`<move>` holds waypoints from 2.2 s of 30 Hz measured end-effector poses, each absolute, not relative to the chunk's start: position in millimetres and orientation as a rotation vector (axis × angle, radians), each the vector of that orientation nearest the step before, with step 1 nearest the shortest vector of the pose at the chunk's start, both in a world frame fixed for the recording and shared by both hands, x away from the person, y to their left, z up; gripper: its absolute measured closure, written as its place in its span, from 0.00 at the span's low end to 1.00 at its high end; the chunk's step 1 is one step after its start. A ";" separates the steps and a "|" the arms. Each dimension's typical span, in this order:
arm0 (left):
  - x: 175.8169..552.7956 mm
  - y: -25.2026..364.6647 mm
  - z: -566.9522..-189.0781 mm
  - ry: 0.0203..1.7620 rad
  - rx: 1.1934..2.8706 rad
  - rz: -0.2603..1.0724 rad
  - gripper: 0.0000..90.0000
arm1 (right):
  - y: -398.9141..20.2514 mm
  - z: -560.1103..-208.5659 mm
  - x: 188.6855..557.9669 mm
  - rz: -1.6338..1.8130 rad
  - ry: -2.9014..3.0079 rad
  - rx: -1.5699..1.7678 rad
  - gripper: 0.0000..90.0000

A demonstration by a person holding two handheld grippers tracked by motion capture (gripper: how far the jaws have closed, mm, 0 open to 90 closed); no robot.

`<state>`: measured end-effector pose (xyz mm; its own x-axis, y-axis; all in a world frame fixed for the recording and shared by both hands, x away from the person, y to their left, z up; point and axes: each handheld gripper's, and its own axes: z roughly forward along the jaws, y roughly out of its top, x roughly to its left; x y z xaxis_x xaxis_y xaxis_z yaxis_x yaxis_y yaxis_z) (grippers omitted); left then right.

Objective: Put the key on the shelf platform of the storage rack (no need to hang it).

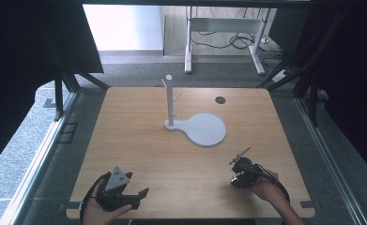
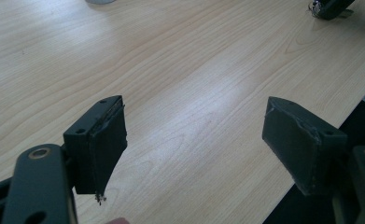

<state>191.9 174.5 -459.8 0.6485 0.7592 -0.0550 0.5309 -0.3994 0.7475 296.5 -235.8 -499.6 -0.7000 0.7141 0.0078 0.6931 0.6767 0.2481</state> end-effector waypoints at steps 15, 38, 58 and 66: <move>192.4 174.8 -460.1 1.000 2.098 0.382 0.25 | -242.8 -483.1 299.7 0.373 2.818 1.140 0.74; 192.1 176.2 -458.6 1.004 2.093 0.383 0.25 | -243.6 -430.2 305.7 0.423 2.776 1.068 0.74; 191.8 176.0 -458.1 1.003 2.091 0.384 0.25 | -239.8 -419.4 316.9 0.445 2.771 1.057 0.74; 191.6 176.0 -457.8 1.001 2.091 0.383 0.25 | -236.9 -414.9 323.4 0.456 2.767 1.054 0.74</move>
